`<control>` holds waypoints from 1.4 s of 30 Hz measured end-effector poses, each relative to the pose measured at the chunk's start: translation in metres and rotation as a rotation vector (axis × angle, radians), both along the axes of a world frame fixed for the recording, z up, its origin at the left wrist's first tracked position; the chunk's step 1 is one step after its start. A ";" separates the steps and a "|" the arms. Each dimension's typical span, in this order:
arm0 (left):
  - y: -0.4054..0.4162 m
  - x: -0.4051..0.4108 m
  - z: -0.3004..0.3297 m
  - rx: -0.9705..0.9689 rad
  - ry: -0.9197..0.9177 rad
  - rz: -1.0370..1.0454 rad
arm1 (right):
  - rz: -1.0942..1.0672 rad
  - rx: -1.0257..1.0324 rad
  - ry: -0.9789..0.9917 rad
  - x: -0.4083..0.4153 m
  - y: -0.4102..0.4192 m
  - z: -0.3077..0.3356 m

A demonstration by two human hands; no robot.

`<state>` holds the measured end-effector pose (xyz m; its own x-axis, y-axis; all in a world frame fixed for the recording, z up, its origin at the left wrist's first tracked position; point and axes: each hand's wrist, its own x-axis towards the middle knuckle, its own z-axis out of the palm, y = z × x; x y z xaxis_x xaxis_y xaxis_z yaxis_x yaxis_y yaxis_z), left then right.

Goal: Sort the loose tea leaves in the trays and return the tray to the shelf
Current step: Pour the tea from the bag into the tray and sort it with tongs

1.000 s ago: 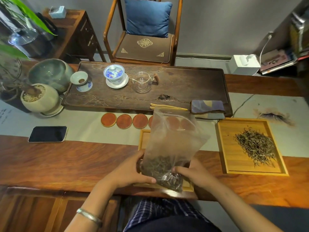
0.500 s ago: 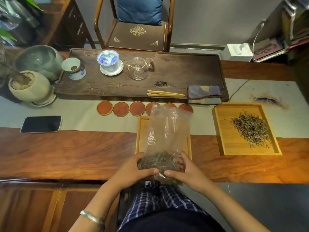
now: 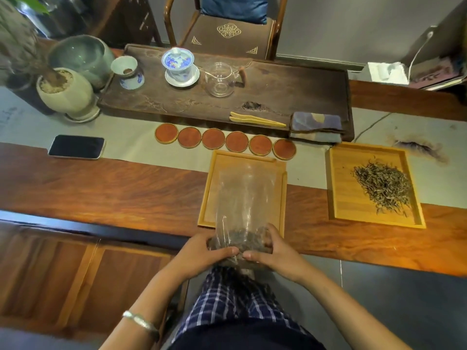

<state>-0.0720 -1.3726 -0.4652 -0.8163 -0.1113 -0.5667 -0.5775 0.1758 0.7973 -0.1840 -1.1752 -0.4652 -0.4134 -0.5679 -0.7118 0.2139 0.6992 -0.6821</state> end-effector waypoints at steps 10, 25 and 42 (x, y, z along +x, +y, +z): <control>0.009 0.000 0.004 0.074 -0.040 0.099 | -0.248 -0.054 -0.197 -0.005 0.002 0.008; -0.012 -0.014 0.012 0.197 -0.127 0.141 | -0.475 -0.132 -0.341 -0.002 0.008 0.019; -0.033 -0.028 0.022 0.167 -0.084 0.105 | -0.391 -0.075 0.071 -0.009 -0.006 0.053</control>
